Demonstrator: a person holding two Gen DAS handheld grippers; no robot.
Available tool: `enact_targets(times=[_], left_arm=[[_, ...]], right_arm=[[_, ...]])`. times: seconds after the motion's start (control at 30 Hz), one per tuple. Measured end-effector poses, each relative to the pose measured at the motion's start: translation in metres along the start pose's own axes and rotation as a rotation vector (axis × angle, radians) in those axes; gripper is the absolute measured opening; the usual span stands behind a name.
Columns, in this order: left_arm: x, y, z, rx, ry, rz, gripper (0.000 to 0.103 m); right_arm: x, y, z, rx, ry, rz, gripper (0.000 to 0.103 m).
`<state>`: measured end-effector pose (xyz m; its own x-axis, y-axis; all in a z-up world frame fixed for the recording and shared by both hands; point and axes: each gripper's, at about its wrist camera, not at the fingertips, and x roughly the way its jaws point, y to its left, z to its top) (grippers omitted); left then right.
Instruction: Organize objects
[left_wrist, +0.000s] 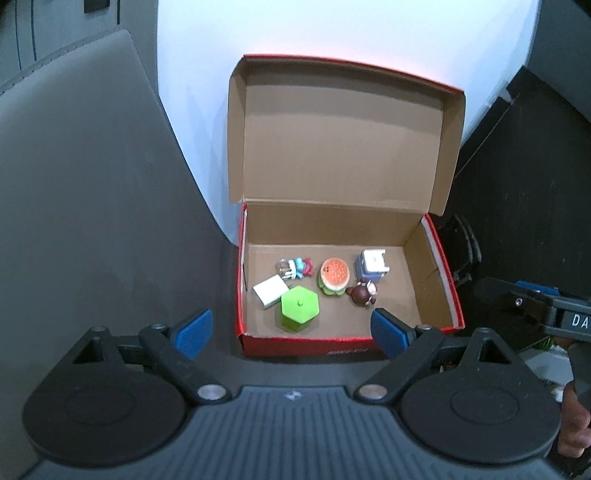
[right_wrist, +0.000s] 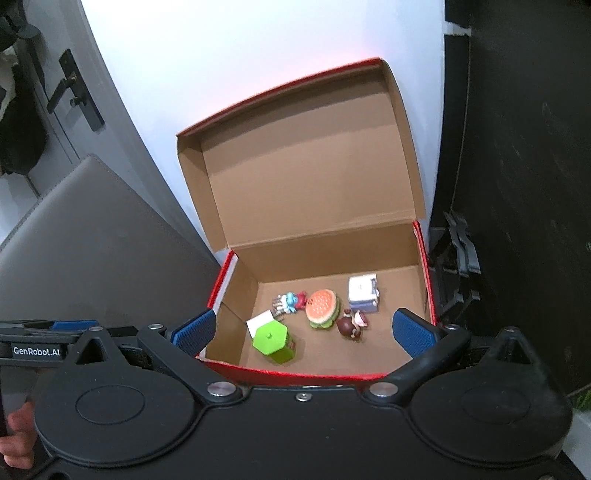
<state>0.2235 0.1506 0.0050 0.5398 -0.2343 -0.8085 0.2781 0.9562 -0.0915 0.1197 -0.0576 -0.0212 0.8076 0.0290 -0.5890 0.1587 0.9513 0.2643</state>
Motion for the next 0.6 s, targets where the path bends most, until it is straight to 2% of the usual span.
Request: enact_targets(times=[0.4,0.6], left_arm=[[0.007,0.001,-0.003,0.016,0.031,-0.015,0.092],[0.013,-0.003,0.001,0.022,0.042,-0.011,0.092]], right_arm=[[0.000,-0.004,-0.010,0.020,0.026,-0.012,0.103],[0.005,-0.004,-0.009,0.021,0.050,-0.053,0.103]])
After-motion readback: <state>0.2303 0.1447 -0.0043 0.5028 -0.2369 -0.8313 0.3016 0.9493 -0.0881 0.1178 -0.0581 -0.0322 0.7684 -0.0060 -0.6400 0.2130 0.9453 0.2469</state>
